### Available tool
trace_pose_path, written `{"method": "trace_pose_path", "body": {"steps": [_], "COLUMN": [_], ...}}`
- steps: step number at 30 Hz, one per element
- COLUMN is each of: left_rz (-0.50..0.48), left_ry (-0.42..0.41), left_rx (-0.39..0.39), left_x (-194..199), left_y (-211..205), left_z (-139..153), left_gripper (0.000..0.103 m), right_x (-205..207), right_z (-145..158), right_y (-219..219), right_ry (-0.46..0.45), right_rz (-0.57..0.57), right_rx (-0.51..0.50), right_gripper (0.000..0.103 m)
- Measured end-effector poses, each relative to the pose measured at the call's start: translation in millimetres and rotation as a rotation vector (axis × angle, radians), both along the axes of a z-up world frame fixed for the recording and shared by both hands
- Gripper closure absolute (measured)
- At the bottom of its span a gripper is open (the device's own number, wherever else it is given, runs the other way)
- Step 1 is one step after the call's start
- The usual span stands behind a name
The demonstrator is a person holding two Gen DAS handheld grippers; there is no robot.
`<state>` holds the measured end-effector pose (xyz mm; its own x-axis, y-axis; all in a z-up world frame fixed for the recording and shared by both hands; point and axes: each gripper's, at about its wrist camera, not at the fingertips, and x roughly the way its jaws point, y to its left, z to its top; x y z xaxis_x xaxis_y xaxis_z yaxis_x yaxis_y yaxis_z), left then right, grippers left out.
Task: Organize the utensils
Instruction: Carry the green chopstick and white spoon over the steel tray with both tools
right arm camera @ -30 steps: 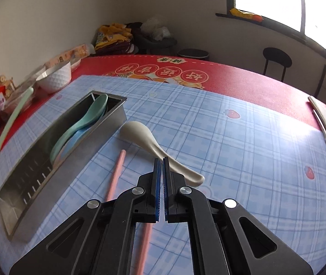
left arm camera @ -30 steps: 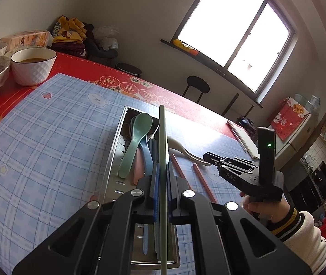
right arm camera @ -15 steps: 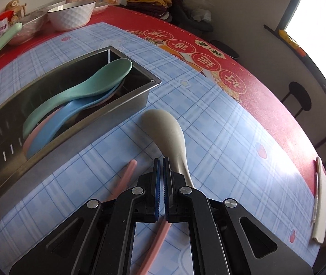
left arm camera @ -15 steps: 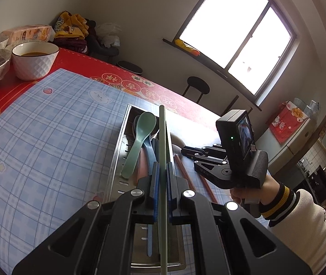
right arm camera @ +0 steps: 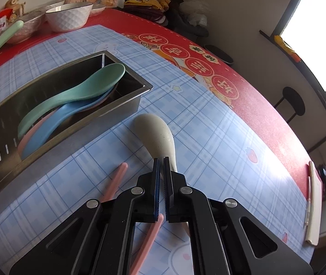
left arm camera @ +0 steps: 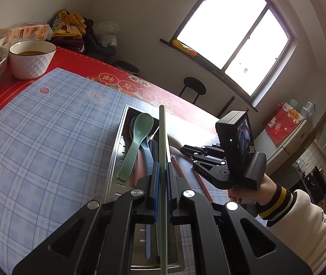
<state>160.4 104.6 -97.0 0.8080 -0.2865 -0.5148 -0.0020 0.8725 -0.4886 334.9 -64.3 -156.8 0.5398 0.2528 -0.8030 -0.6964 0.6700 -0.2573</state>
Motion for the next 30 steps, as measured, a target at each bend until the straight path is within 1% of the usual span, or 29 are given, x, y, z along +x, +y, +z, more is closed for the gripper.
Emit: {"method": "trace_pose_path", "body": {"steps": [1, 2, 3, 5, 10, 11, 12, 14, 22, 24, 26, 30], "left_rz": [0.0, 0.001, 0.002, 0.001, 0.001, 0.0, -0.001, -0.001, 0.001, 0.001, 0.0, 0.001], "left_ry": [0.0, 0.001, 0.001, 0.001, 0.002, 0.001, 0.001, 0.002, 0.006, 0.005, 0.005, 0.008], "left_rx": [-0.001, -0.003, -0.004, -0.004, -0.006, -0.006, -0.006, -0.007, -0.009, -0.011, -0.013, -0.013], "left_x": [0, 0, 0, 0, 0, 0, 0, -1, 0, 0, 1, 1], "left_y": [1, 1, 1, 2, 2, 2, 2, 3, 4, 4, 4, 3], "left_z": [0, 0, 0, 0, -1, -1, -1, -1, -1, -1, -1, -2], "left_gripper": [0.097, 0.097, 0.097, 0.097, 0.097, 0.097, 0.097, 0.097, 0.097, 0.097, 0.097, 0.097], "right_x": [0, 1, 1, -2, -5, -5, -3, -1, 7, 10, 16, 34], "right_z": [0, 0, 1, 4, 5, 4, 2, -3, -6, -6, -7, -10], "right_y": [-1, -1, -2, -4, -2, -1, 0, 3, 8, 6, -1, -21], "right_ry": [0.001, 0.004, 0.005, -0.02, -0.045, -0.051, -0.044, -0.03, -0.006, 0.014, 0.059, 0.209], "right_rz": [-0.002, -0.004, -0.007, -0.003, 0.011, 0.007, 0.005, 0.006, -0.01, -0.024, -0.045, -0.107], "right_rx": [0.002, 0.003, 0.002, 0.02, 0.01, 0.001, -0.007, -0.018, 0.002, 0.029, 0.082, 0.237], "right_gripper": [0.099, 0.097, 0.08, 0.052, 0.053, 0.056, 0.067, 0.072, 0.072, 0.072, 0.072, 0.072]}}
